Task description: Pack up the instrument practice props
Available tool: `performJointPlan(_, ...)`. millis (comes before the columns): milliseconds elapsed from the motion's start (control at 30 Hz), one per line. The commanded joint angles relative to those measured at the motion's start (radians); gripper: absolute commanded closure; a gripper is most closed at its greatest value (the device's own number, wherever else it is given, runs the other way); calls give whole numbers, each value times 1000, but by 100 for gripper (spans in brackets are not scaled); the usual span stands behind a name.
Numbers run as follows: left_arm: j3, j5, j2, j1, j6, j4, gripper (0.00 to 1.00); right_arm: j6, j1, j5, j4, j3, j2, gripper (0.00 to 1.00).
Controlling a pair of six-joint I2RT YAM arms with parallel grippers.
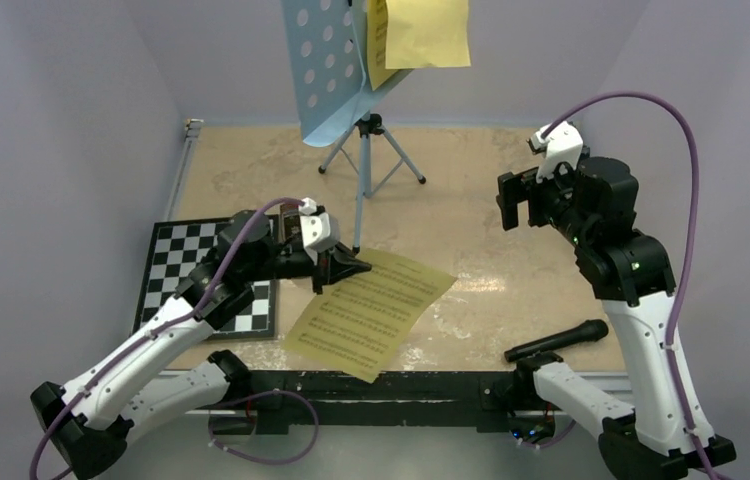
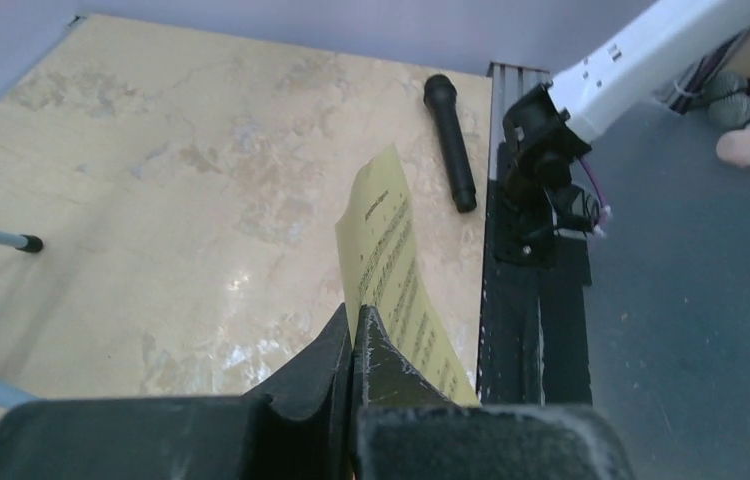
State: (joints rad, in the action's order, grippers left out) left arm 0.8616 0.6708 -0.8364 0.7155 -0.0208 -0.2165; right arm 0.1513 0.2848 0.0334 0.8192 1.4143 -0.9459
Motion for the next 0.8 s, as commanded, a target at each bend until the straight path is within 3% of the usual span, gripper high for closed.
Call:
performJointPlan(0, 83, -34, -68, -3, 160, 273, 100, 47, -42, 24, 12, 2, -1, 1)
performJointPlan(100, 79, -90, -123, -6, 266, 290, 100, 50, -50, 10, -4, -23, -7, 1)
performJointPlan(267, -46, -363, -220, -13, 429, 303, 100, 66, -69, 17, -37, -68, -1, 1)
performJointPlan(433, -105, -408, -342, -60, 561, 326, 100, 65, -82, 9, -36, -88, 4, 1)
performJointPlan(767, -106, -563, -395, -60, 585, 283, 100, 58, -83, -96, -44, -190, 30, 1)
